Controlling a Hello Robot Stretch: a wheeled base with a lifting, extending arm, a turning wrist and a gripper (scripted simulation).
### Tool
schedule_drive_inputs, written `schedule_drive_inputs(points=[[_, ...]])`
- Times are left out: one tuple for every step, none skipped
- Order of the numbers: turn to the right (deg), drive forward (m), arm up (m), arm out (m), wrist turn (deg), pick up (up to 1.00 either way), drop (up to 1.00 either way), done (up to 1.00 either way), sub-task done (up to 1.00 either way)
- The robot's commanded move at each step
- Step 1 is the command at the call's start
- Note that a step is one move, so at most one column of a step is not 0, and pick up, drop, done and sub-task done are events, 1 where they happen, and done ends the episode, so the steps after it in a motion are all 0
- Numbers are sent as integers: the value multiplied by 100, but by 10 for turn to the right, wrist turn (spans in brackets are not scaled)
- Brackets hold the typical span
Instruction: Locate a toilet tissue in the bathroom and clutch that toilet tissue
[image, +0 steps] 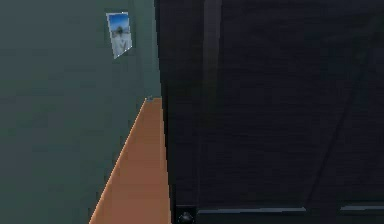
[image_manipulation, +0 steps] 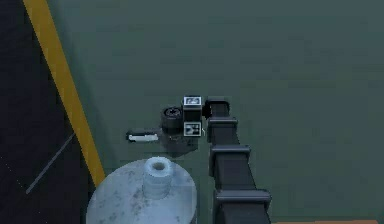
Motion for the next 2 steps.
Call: schedule_drive_inputs(points=[[0,0,-30,0,0,0,0,0,0],[0,0,0,0,0,100,0,0,0]])
